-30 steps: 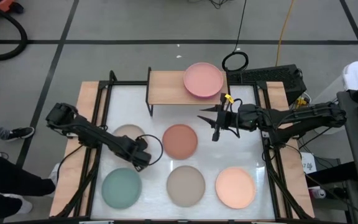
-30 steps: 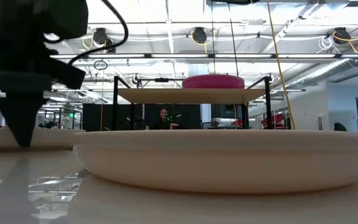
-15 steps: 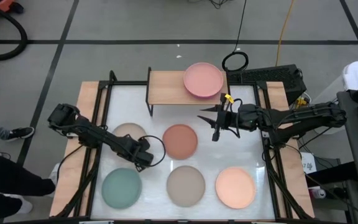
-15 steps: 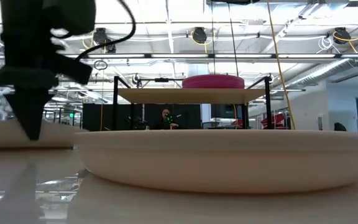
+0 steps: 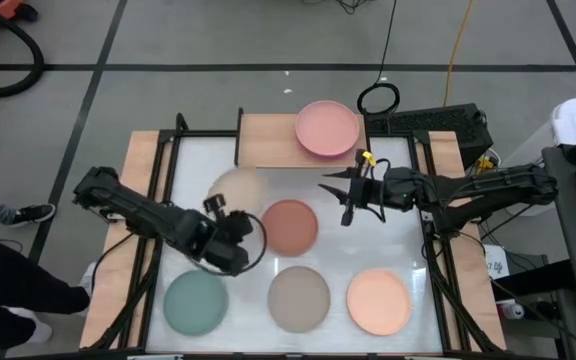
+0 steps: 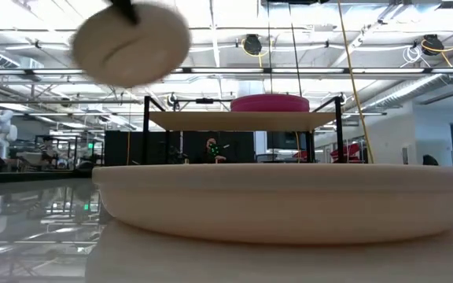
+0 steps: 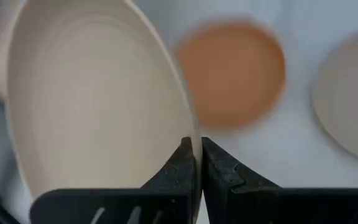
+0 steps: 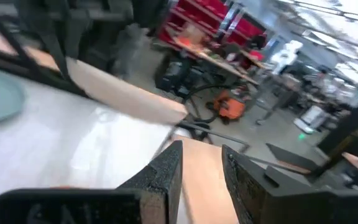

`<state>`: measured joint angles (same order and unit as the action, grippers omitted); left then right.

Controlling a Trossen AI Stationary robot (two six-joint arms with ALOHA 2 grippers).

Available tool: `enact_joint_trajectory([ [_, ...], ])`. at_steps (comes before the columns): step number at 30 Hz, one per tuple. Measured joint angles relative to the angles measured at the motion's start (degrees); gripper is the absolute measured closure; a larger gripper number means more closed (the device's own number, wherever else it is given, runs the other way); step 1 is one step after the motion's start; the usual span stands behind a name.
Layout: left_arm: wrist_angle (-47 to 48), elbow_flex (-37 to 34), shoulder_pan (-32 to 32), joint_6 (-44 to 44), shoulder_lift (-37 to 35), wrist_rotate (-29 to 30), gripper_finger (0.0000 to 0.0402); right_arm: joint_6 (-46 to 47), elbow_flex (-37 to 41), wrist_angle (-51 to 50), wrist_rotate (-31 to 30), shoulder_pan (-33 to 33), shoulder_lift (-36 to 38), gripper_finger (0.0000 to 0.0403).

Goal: Place and stack plates onto a shelf
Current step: Stack the light gray plate on top of the light brown plate on the shelf

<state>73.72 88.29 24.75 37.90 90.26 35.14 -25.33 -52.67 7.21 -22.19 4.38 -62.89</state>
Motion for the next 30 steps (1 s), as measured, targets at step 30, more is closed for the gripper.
enact_joint_trajectory([
  [30, -45.1, 3.8, -42.5, -101.4, 14.4, -23.8, 0.0389, 0.1, 0.0, -5.8, -4.7, 6.6, 20.3, 0.0305],
])
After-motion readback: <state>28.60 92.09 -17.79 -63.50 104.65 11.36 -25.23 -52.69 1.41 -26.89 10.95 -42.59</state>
